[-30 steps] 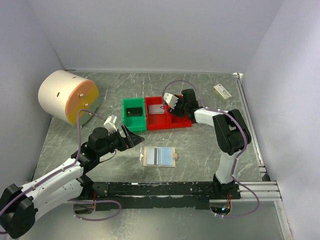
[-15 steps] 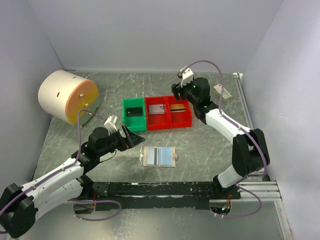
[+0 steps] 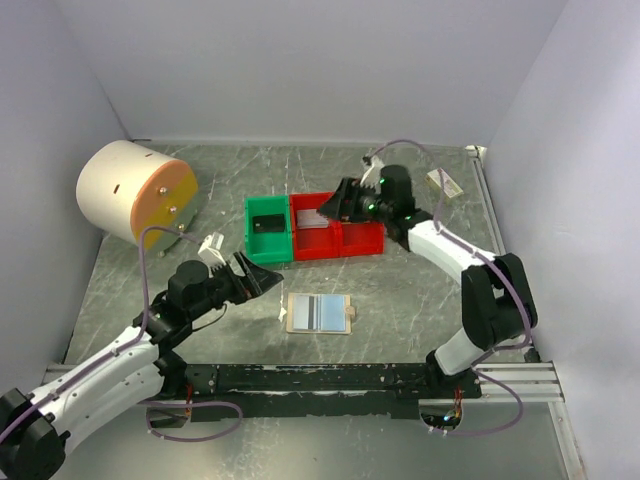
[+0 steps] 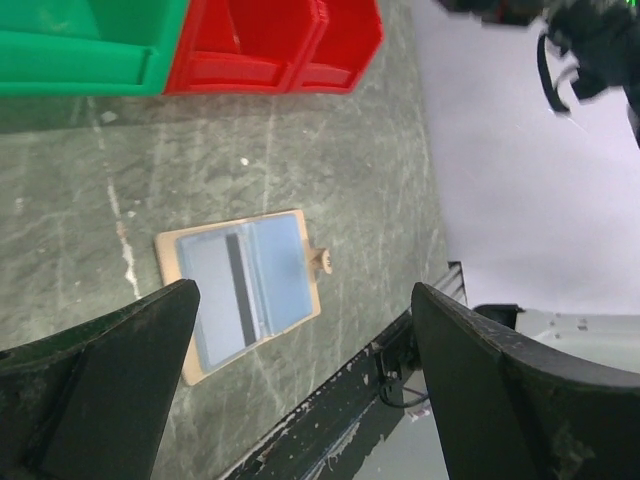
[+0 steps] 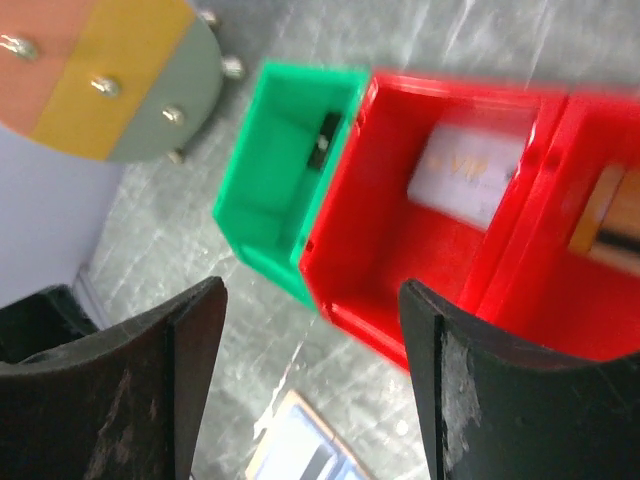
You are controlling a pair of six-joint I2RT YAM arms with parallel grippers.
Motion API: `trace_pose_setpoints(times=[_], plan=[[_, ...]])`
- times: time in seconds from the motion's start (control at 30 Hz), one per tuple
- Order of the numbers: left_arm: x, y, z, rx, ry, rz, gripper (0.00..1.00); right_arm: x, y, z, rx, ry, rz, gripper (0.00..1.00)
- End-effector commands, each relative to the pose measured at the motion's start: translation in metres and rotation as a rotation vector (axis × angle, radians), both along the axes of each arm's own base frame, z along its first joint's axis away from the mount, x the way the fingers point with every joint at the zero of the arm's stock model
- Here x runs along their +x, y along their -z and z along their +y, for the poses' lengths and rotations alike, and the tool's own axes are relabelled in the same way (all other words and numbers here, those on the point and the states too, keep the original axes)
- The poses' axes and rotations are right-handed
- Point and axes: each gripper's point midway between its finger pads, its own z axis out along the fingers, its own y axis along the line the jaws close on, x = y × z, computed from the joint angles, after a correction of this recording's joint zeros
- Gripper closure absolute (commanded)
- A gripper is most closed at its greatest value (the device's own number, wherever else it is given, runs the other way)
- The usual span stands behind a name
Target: Take the credit cards out of the card holder
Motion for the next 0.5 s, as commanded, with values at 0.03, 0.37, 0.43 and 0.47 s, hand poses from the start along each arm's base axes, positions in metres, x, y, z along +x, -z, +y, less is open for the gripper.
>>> trace_pose_setpoints(times=[0.03, 0.37, 0.43, 0.47], plan=[[0.005, 0.027, 0.027, 0.074, -0.157, 0.095, 0.0, -0.067, 0.037, 0.021, -0.207, 0.182, 0.075, 0.3], [0.0, 0.04, 0.063, 0.088, -0.339, 0.17, 0.0, -0.153, 0.076, 0.036, -0.351, 0.223, 0.069, 0.42], [-0.001, 0.039, 0.068, 0.088, -0.362, 0.165, 0.0, -0.163, 0.086, 0.04, -0.378, 0.19, 0.086, 0.44], [-0.001, 0.038, 0.071, 0.091, -0.374, 0.164, 0.0, -0.168, 0.091, 0.042, -0.388, 0.176, 0.095, 0.44]])
